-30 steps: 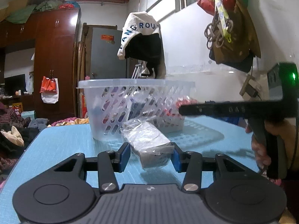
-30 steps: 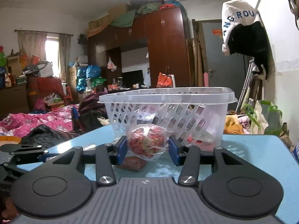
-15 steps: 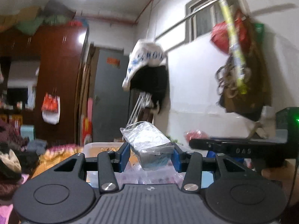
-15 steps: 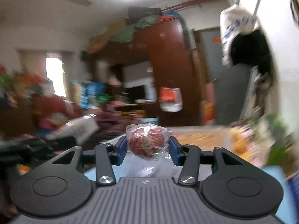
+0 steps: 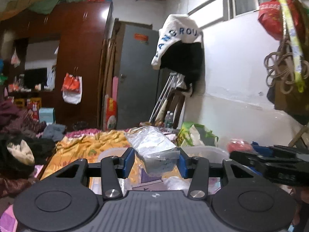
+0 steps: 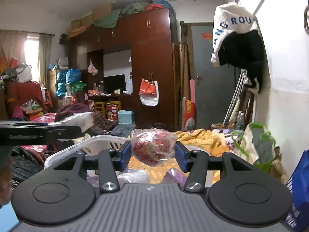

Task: Organize objects
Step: 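Carry both bagged items over the basket and open both grippers, then grasp the clear barcode-labelled box with the left gripper while the right grasps the red cellophane box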

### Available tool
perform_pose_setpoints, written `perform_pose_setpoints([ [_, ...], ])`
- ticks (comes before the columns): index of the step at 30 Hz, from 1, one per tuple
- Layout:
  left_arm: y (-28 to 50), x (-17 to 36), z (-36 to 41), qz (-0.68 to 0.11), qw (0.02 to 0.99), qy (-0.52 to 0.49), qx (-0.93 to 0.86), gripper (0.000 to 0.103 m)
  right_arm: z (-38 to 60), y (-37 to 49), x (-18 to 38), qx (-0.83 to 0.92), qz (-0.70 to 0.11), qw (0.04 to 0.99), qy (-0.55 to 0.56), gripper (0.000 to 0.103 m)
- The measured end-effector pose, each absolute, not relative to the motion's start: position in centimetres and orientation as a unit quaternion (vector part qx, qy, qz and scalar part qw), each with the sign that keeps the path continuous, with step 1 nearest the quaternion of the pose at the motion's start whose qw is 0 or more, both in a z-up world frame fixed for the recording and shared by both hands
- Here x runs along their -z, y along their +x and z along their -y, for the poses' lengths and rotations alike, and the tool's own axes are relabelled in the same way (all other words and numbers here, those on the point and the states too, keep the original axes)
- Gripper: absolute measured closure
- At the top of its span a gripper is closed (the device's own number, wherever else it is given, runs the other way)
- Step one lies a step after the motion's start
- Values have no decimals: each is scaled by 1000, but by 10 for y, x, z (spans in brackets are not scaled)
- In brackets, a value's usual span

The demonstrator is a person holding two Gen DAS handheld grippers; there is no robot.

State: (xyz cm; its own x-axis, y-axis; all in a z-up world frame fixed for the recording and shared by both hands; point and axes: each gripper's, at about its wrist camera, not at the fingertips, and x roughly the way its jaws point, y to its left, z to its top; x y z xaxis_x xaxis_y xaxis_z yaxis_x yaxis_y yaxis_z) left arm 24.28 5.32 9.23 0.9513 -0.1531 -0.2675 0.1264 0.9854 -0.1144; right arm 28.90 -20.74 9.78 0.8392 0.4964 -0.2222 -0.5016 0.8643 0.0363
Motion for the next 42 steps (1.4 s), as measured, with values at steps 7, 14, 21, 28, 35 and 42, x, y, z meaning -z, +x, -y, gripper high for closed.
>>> perform_pose_setpoints([
  [7, 234, -79, -58, -154, 986, -30, 52, 26, 208, 272, -94, -250, -110, 962, -25, 0],
  [14, 138, -42, -47, -136, 983, -29, 122, 19, 238, 227, -82, -295, -91, 951, 21, 0],
  [21, 165, 7, -13, -228, 964, 2, 136, 19, 249, 211, -51, -288, -114, 950, 21, 0],
  [28, 180, 15, -9, -250, 961, -2, 117, 53, 254, 229, -43, -276, -152, 948, 50, 0],
  [35, 175, 15, -14, -238, 962, -11, 132, 59, 243, 229, -22, -284, -183, 940, 42, 0],
  [42, 169, 13, -18, -230, 965, -5, 128, 59, 241, 224, -18, -285, -188, 939, 35, 0],
])
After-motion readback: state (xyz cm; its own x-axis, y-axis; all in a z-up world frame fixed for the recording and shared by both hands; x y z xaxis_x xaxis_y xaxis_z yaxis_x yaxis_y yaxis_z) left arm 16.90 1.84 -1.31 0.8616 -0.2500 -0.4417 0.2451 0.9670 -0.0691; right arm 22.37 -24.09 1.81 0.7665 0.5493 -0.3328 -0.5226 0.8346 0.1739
